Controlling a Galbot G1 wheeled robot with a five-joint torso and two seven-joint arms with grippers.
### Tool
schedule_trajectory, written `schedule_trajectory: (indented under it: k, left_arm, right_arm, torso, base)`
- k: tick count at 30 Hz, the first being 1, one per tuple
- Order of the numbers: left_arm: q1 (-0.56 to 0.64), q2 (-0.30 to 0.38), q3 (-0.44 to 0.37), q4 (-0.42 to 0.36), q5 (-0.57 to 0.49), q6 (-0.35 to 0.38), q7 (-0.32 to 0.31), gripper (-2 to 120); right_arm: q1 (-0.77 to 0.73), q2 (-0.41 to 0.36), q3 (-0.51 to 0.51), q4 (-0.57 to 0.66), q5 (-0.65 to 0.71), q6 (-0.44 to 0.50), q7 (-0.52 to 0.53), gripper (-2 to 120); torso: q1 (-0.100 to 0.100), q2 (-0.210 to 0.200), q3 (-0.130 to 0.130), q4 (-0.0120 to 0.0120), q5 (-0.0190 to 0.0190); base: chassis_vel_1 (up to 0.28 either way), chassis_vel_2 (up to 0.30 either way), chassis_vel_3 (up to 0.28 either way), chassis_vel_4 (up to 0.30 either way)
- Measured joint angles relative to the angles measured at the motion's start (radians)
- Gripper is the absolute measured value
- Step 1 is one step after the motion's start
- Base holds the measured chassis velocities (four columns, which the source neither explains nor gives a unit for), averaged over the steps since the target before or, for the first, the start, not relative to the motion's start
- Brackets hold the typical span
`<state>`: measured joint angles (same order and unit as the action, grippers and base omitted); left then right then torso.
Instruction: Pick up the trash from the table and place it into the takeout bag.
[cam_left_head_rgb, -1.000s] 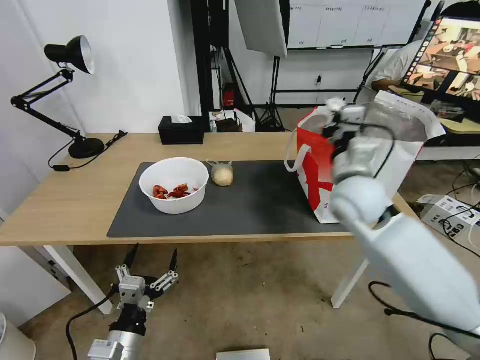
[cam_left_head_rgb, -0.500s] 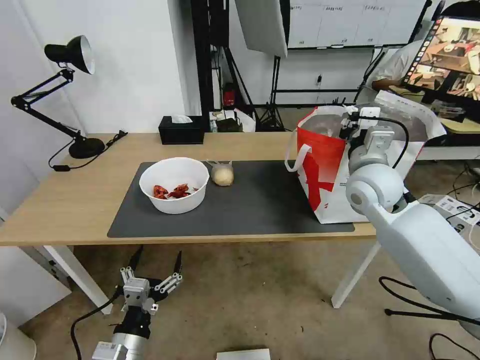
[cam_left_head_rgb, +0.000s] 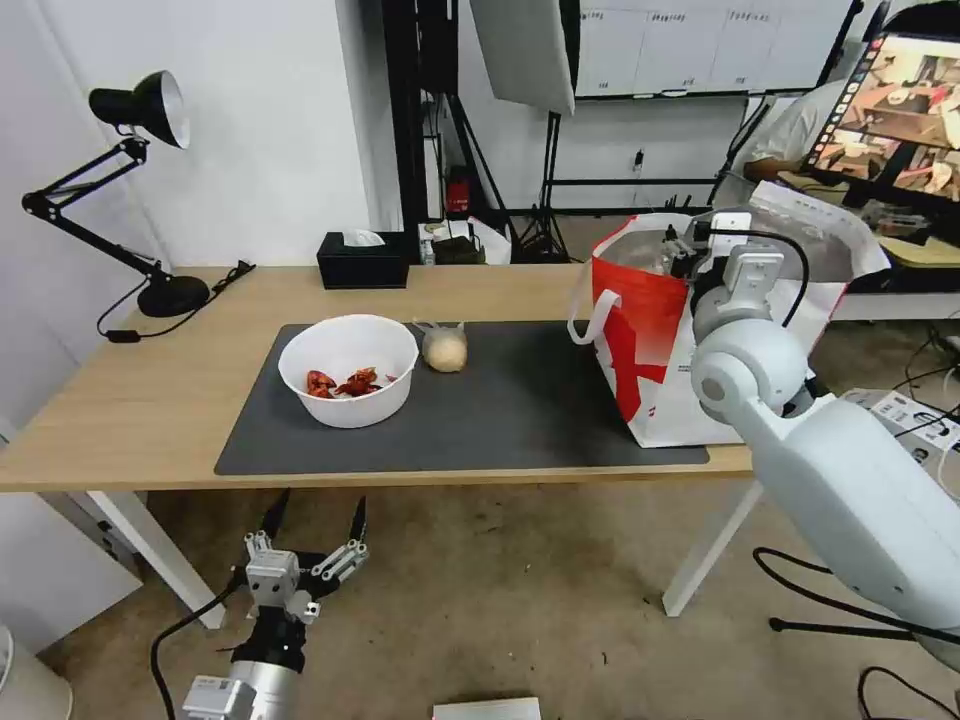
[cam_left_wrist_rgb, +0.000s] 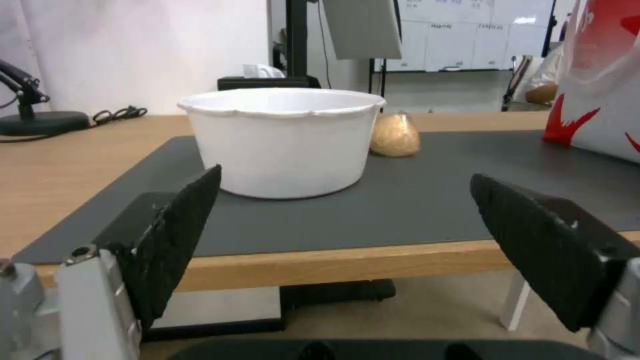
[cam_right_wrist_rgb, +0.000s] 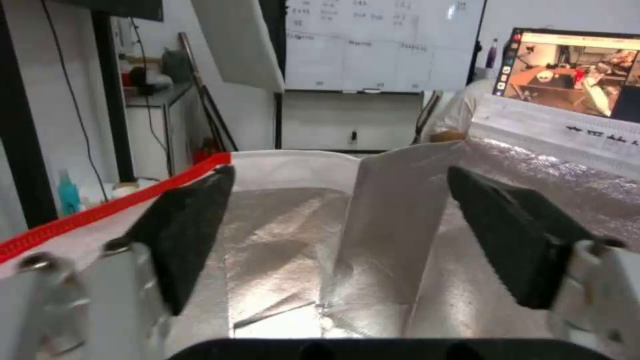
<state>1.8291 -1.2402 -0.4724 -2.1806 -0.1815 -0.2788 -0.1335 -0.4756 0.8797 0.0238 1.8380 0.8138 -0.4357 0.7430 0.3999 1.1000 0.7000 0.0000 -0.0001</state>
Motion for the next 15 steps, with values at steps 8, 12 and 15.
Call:
schedule_trajectory:
  k: [8,12,15]
  left_arm:
    - [-0.013,0.004,-0.008,0.003,-0.002,0.0,0.0,100]
    - [-0.019,0.005,-0.013,0.003,-0.002,0.0,0.0,100]
    - [-0.024,0.005,-0.014,0.004,-0.002,0.0,0.0,100]
  right_arm:
    - [-0.026,-0.005,0.012,0.069,0.062,0.115,-0.109,100]
    - [-0.076,-0.03,0.04,0.145,0.116,0.192,-0.217,100]
    - [-0.151,-0.055,0.062,0.211,0.13,0.23,-0.295,100]
  torso:
    - [0.0,0.0,0.0,0.0001,0.0]
    - [0.0,0.0,0.0,0.0001,0.0]
    - [0.0,0.0,0.0,0.0,0.0001]
  base:
    - [0.0,0.0,0.0,0.0]
    - [0.0,0.0,0.0,0.0]
    - [0.0,0.0,0.0,0.0]
